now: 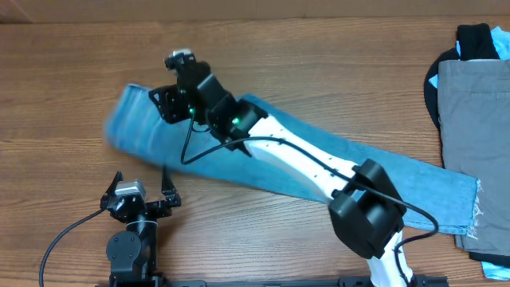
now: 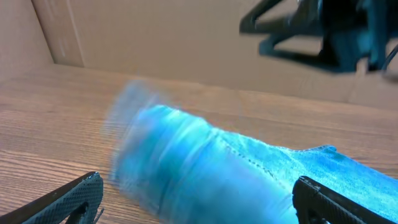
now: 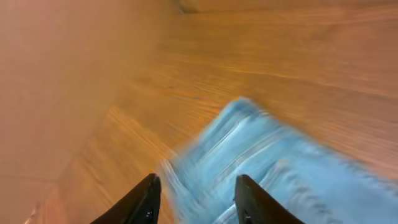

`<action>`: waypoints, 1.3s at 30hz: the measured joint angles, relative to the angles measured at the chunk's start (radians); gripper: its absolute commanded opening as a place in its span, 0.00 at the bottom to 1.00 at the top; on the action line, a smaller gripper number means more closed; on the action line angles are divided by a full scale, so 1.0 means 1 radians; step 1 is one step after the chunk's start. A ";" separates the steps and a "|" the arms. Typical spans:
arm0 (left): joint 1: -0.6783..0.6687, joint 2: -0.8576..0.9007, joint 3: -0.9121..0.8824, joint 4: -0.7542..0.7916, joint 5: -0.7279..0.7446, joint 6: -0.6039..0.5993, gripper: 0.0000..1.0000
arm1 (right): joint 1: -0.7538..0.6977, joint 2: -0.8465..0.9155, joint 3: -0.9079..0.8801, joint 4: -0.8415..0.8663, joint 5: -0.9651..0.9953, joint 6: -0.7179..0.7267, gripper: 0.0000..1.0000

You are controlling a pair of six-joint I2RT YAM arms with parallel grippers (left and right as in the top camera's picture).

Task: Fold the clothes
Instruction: 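Pull the jeans leftward off the stack and lay them flat, then move the left gripper to the jeans waistband near the back pocket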

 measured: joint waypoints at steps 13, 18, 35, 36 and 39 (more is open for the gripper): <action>0.000 0.000 0.000 0.000 0.000 0.000 1.00 | -0.425 -0.351 0.317 -0.911 0.227 -0.073 1.00; 0.000 0.000 0.000 0.000 0.000 0.000 1.00 | -0.564 -0.432 0.332 -1.185 0.241 -0.071 1.00; 0.000 0.000 0.000 0.000 0.000 0.000 1.00 | -0.864 -0.639 0.307 -1.520 0.282 0.138 1.00; 0.000 0.000 0.000 0.000 0.000 0.000 1.00 | -0.869 -0.675 0.289 -1.520 0.272 0.137 1.00; 0.000 0.000 0.000 0.000 0.000 0.000 1.00 | -0.869 -0.724 0.244 -1.523 0.254 0.137 1.00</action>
